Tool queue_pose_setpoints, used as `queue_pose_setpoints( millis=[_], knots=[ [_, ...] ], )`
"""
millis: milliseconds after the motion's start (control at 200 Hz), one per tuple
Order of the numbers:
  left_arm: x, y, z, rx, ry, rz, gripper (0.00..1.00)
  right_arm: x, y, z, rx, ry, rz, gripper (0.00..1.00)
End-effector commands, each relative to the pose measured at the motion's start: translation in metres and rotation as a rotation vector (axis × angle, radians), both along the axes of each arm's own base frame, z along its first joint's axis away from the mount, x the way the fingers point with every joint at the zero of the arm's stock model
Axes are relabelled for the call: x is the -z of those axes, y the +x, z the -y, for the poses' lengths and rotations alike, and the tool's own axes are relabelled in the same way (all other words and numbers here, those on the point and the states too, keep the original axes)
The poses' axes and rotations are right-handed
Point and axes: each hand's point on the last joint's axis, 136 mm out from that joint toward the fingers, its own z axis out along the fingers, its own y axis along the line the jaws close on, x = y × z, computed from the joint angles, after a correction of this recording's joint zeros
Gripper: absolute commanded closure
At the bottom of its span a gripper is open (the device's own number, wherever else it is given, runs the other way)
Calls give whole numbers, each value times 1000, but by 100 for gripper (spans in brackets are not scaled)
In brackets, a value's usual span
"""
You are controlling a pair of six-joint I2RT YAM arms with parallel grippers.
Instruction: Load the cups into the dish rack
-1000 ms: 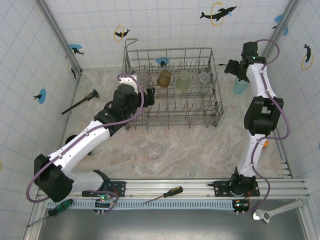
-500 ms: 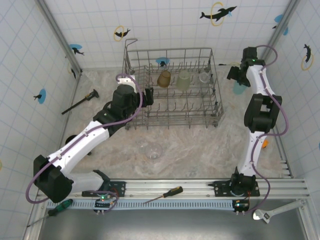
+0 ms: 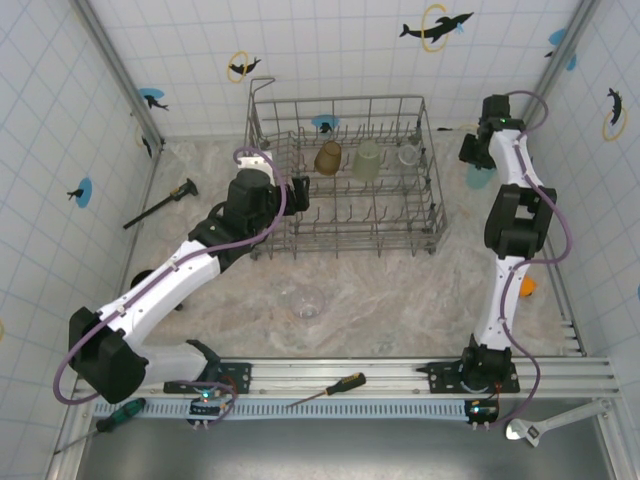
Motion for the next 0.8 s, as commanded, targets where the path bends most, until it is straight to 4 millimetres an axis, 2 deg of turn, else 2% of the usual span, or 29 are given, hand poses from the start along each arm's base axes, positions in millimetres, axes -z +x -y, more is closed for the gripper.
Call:
queue_pose_setpoints(
  millis=[0, 115, 205, 290, 380, 425, 480, 490, 495, 686, 796],
  knots=[
    [-2, 1, -4, -24, -14, -14, 2, 1, 7, -4, -25, -14, 5, 56],
    [-1, 1, -5, -31, -10, -21, 2, 4, 7, -6, -26, -9, -1, 66],
    [-1, 2, -4, -30, -12, -21, 2, 1, 7, -7, -28, -3, 3, 81],
    [0, 2, -5, -34, -8, -26, 2, -8, 6, -8, -28, 5, 18, 92],
    [2, 3, -4, -37, -3, -37, 2, -28, 5, -9, -28, 9, 50, 100],
    [3, 4, -4, -37, -3, -40, 3, -38, 5, -10, -29, 8, 69, 100],
    [3, 4, -2, -32, -3, -43, 2, -39, 5, -9, -28, 9, 73, 100],
    [4, 4, -3, -33, -2, -44, 2, -55, 4, -9, -28, 6, 100, 100],
    [3, 4, -2, -32, -2, -43, 2, -57, 4, -9, -28, 6, 103, 100],
    [4, 6, -1, -30, -2, -51, 2, -97, -2, -12, -36, 33, 172, 100],
    [5, 6, 0, -31, 4, -64, 2, -136, -7, -27, -71, 89, 254, 100]
  ],
)
